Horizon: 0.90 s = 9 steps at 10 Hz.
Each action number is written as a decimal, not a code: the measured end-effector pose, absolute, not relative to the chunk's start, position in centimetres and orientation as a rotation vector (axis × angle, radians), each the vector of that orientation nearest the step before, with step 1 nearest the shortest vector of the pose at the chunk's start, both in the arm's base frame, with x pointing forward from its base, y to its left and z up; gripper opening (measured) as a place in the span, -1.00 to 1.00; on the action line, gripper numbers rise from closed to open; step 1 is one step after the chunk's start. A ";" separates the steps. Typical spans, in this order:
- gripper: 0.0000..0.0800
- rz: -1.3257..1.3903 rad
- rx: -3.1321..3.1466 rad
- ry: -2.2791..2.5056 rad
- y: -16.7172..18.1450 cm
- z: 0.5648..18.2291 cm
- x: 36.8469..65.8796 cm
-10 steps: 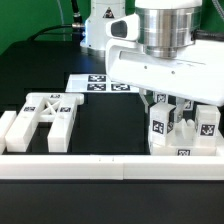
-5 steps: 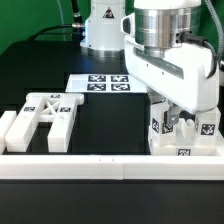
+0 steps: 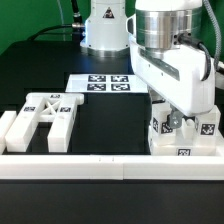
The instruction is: Assemble chair
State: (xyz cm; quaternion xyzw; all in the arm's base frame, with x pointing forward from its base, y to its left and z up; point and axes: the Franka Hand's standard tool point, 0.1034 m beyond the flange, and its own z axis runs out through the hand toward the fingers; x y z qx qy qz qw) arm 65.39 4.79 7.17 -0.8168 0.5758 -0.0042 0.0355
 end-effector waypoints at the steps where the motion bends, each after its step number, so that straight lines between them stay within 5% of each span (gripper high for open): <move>1: 0.52 -0.019 -2.602 1.631 4.8 7.2 65.4; 9: 0.62 -0.062 -3.041 0.646 4.7 7.2 65.4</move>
Offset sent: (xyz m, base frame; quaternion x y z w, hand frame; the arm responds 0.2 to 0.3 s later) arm 0.0082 0.0035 0.0026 -0.0130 -0.0034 -0.2675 0.9635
